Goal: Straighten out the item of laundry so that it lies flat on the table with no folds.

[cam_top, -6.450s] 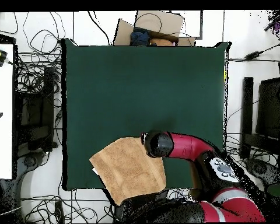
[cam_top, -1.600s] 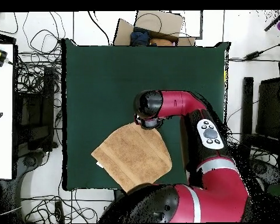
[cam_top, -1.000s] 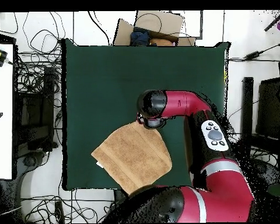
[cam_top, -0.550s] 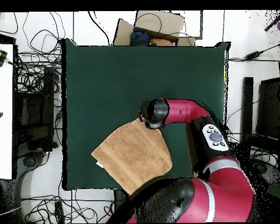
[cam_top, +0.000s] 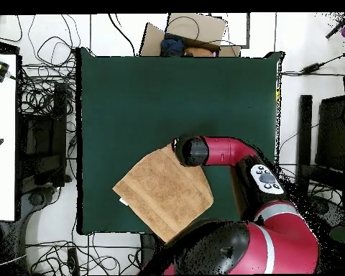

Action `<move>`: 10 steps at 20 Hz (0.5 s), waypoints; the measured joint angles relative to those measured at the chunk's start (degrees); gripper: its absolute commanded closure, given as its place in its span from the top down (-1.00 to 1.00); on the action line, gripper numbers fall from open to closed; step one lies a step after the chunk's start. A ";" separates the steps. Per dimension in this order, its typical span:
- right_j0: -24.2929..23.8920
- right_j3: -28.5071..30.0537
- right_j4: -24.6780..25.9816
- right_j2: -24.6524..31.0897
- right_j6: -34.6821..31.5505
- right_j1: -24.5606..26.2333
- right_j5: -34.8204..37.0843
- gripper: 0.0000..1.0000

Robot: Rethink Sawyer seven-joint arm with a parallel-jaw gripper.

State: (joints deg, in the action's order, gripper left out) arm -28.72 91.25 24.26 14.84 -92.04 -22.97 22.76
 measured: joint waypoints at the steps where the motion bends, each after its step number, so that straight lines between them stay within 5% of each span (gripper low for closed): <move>1: -0.01 0.00 0.00 0.00 0.00 0.00 0.00 1.00; 4: 0.13 0.07 -0.06 0.12 0.00 0.00 0.02 1.00; 5: 0.20 0.11 -0.08 0.17 0.00 0.01 0.04 -1.00; 10: 0.62 0.25 -0.04 0.26 0.00 -0.11 0.02 -1.00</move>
State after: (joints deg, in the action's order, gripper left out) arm -28.10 91.50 24.22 15.10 -92.04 -23.08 22.79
